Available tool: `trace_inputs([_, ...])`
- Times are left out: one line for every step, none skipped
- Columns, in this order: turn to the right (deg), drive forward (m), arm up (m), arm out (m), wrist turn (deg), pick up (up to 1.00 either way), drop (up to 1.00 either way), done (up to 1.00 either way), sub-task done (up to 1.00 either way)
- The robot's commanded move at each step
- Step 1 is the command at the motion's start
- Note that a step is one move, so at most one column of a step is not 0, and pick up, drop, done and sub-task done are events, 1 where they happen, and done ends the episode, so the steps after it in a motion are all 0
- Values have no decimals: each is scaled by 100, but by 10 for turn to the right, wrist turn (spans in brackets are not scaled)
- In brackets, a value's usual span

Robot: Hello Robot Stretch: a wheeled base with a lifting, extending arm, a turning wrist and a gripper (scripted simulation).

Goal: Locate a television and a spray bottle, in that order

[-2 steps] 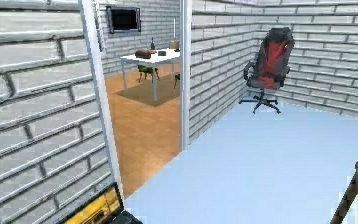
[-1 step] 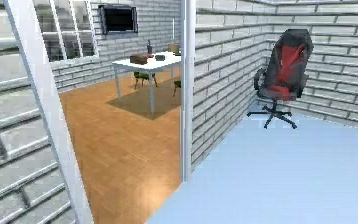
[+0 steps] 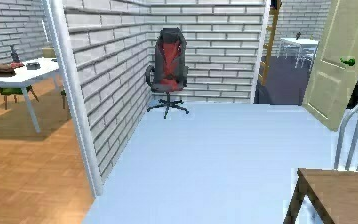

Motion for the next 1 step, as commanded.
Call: trace_inputs([0,45,0,0,0,0,0,0,0])
